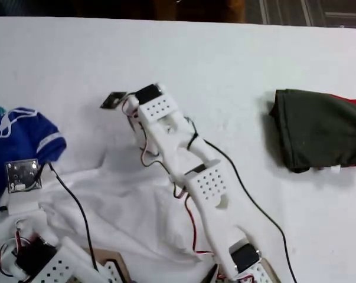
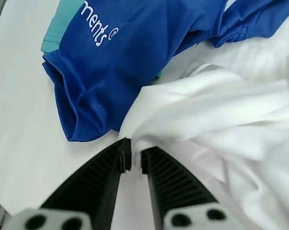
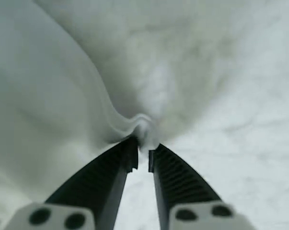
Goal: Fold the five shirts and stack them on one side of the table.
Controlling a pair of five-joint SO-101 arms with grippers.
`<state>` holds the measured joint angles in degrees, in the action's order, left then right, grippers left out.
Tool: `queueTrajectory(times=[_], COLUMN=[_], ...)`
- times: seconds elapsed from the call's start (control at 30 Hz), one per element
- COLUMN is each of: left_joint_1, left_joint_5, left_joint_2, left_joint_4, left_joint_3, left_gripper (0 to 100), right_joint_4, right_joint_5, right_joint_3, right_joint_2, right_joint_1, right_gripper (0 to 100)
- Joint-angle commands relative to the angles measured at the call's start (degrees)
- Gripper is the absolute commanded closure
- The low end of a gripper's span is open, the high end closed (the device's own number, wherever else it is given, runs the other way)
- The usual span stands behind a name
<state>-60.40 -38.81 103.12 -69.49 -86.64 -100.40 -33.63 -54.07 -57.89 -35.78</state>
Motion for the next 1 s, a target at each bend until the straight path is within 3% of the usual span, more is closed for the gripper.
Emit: queueTrajectory(times=[0.0,0.43,0.97], left_joint_1=[0.62,0.62,0.70], left_joint_5=[-0.26,-0.26,0.18], left_joint_2=[1.32,1.32,1.32], left_joint_4=[0.88,1.32,13.36], left_joint_3=[2.51,2.51,2.68], left_gripper=[97,97,97], right_joint_4=[-1.01,-1.10,-1.19], right_joint_5=[-0.44,-0.09,1.23], right_joint_3=[-0.09,-4.40,-4.40], right_joint_2=[2.51,19.12,40.92], right_joint_1=[-1.54,3.30,3.56], right_gripper=[97.9,97.8,97.8])
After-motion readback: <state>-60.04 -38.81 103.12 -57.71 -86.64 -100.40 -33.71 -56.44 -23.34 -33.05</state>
